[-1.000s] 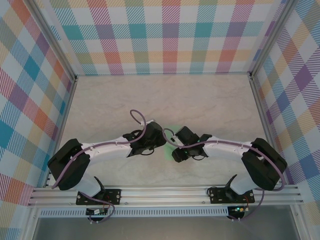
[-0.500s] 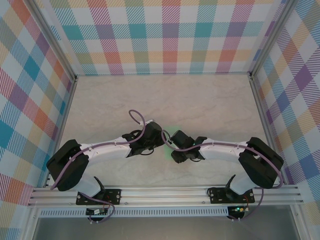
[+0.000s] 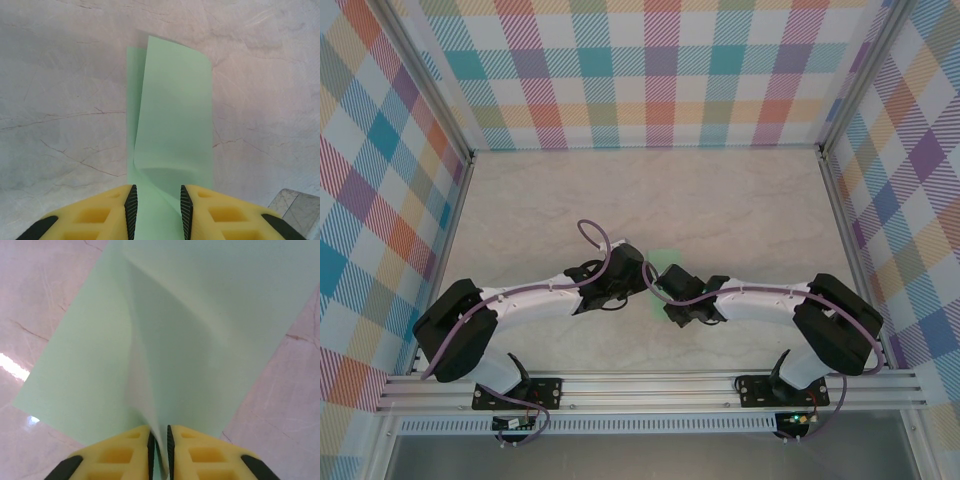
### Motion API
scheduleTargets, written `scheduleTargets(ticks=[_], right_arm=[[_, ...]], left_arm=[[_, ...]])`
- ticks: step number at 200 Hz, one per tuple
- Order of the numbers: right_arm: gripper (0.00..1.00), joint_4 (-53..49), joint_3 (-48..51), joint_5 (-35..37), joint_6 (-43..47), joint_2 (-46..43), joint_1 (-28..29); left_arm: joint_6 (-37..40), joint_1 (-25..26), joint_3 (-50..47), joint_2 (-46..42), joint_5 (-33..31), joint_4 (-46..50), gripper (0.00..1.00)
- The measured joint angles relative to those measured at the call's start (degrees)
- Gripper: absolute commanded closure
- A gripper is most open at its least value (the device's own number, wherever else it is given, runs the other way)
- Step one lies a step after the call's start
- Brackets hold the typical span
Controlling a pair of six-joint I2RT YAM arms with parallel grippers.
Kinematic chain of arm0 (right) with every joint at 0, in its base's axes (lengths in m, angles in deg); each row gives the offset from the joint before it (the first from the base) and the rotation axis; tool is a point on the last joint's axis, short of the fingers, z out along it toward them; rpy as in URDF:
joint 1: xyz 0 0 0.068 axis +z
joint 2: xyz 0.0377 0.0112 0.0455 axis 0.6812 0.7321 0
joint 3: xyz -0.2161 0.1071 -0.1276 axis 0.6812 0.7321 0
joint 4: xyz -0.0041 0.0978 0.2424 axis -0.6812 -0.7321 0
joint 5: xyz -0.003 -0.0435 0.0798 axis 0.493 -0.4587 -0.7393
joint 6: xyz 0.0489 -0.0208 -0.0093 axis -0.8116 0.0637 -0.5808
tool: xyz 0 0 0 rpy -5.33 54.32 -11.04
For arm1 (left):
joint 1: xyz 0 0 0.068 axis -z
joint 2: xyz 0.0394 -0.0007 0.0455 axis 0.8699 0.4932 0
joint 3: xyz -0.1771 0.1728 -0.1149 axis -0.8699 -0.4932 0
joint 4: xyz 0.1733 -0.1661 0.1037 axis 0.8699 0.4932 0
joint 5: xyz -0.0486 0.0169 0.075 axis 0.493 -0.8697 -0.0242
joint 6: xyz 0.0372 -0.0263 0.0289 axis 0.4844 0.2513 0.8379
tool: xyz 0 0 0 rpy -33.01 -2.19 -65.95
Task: Fold a paper plane with a square sheet of paper (pick it up from the middle)
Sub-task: Fold the triangle a second time at the center of the table.
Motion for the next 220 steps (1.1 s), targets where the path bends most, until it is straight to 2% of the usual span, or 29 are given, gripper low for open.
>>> scheduleTargets(ticks=[26,59,157,220], right_arm=[[0.95,0.0,0.0,0.59,-0.87,0.0,0.04],[0.99,0.0,0.0,-1.25,-1.27,-0.35,-0.42],[1.0,-1.33,-1.36,-18.05,-8.17,-5.97,-9.16],[0.97,0.02,-1.31,-30.38,-11.32,-4.57,-16.33]], left_arm=[[0.0,0.0,0.0,0.0,0.0,0.02,0.68],[0.02,0.0,0.0,0.0,0.02,0.22,0.68],[1.11,0.0,0.13,-1.81,0.33,1.46,0.67],[2.47,-0.04,1.79,1.42,5.99,0.11,0.68]])
